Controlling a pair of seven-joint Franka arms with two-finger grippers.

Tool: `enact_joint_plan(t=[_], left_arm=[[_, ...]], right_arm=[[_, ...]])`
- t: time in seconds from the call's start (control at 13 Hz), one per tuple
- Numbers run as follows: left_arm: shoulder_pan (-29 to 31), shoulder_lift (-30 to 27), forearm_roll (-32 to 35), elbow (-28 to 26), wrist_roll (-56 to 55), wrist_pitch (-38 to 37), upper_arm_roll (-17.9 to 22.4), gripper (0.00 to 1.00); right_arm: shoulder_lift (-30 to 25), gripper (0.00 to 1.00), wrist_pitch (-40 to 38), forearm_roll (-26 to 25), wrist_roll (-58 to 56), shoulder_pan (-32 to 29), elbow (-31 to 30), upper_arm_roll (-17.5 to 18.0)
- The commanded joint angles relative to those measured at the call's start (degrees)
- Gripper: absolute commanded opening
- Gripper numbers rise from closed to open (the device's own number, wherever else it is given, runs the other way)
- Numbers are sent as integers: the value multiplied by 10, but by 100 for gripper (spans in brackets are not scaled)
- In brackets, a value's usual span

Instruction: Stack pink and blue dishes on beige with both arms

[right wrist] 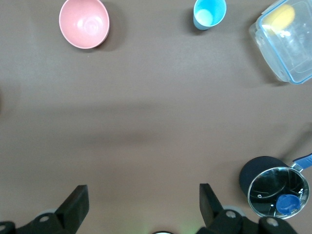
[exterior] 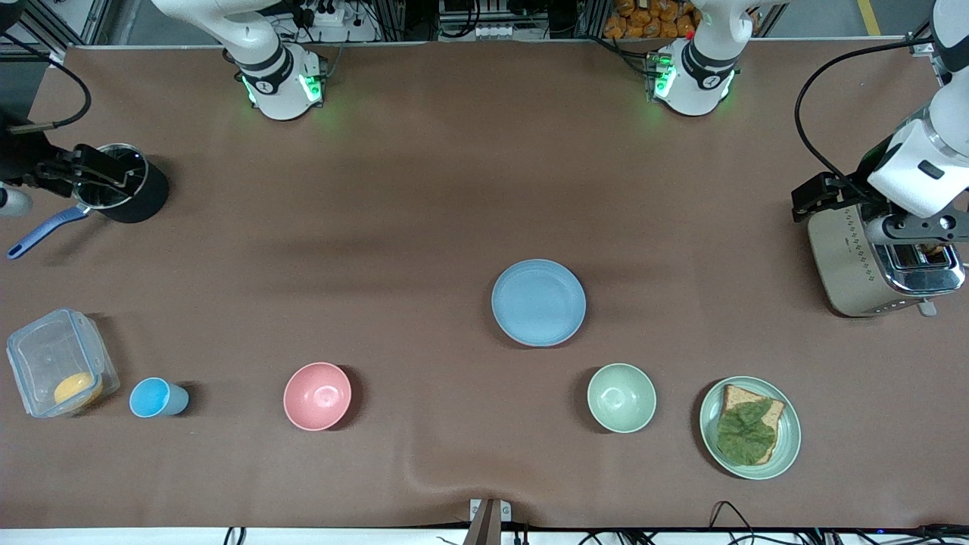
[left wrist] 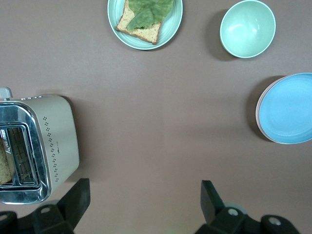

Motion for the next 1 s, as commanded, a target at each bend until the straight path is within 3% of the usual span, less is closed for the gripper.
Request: enact_joint_plan(t=[0.0, 0.08, 0.15, 0.31, 0.92], left_arm=[[-2, -3, 12, -14, -8, -1, -3, 100], [-3, -2, 12, -21, -8, 0, -5, 100], [-3, -1, 12, -25, -9, 0, -6, 100], [-2, -2, 13, -28, -9, -1, -13, 100], [0, -5, 14, -24, -8, -1, -13, 100]], right_arm=[[6, 100, -9, 7, -2, 0, 19, -10], [6, 100, -9, 7, -2, -7, 19, -5], [6, 100, -9, 7, -2, -41, 19, 32], [7, 100, -9, 6, 1, -138, 19, 140], [10, 100, -9, 1, 2, -143, 19, 152]])
